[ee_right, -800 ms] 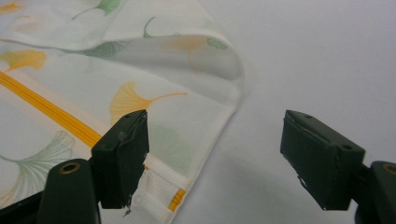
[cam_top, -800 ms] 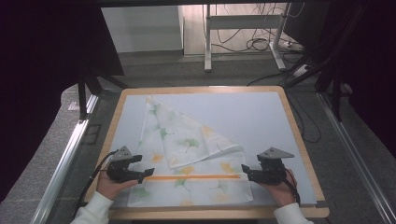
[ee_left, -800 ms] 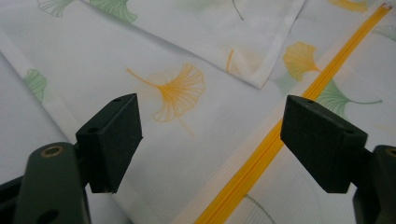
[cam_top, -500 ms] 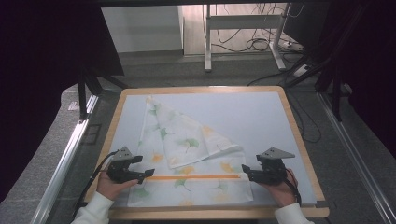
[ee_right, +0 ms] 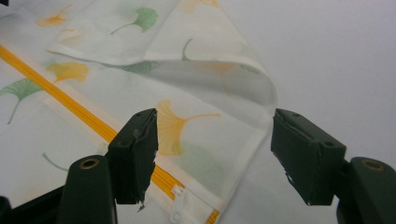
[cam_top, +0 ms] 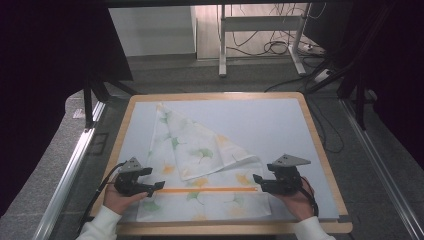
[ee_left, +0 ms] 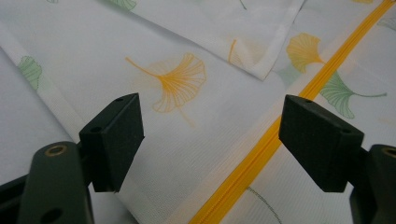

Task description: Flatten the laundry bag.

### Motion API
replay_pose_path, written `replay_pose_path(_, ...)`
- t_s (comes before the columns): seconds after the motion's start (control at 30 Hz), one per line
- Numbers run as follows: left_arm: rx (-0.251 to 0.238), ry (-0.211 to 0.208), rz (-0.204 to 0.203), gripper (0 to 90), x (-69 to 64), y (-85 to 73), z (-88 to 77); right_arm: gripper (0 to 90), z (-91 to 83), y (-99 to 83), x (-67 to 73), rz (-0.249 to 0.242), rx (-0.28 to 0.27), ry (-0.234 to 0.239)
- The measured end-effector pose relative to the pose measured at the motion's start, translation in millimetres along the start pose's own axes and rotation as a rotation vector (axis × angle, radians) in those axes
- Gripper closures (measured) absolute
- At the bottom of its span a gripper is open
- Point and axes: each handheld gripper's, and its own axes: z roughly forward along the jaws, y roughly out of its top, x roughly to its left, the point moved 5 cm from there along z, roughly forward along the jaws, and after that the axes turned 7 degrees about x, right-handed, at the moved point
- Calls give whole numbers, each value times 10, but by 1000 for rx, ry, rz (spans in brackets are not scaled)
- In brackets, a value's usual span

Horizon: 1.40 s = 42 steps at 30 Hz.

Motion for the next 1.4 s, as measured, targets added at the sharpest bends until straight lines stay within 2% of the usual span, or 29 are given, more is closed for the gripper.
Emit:
replay_pose_path(0.27,6,-6,4,220,-10,-6,11,321,-9,204,148,-27,12,18)
replay_pose_path(0.3,5,-5,5,220,-11,-6,13,322,9,284,197,-39,12,26)
replay_pose_path(0.53,7,-5,7,222,-15,-8,17,328,94,479,317,-66,12,54)
replay_pose_path(1.4,0,-4,6,225,-29,-5,7,352,397,818,687,-133,21,140)
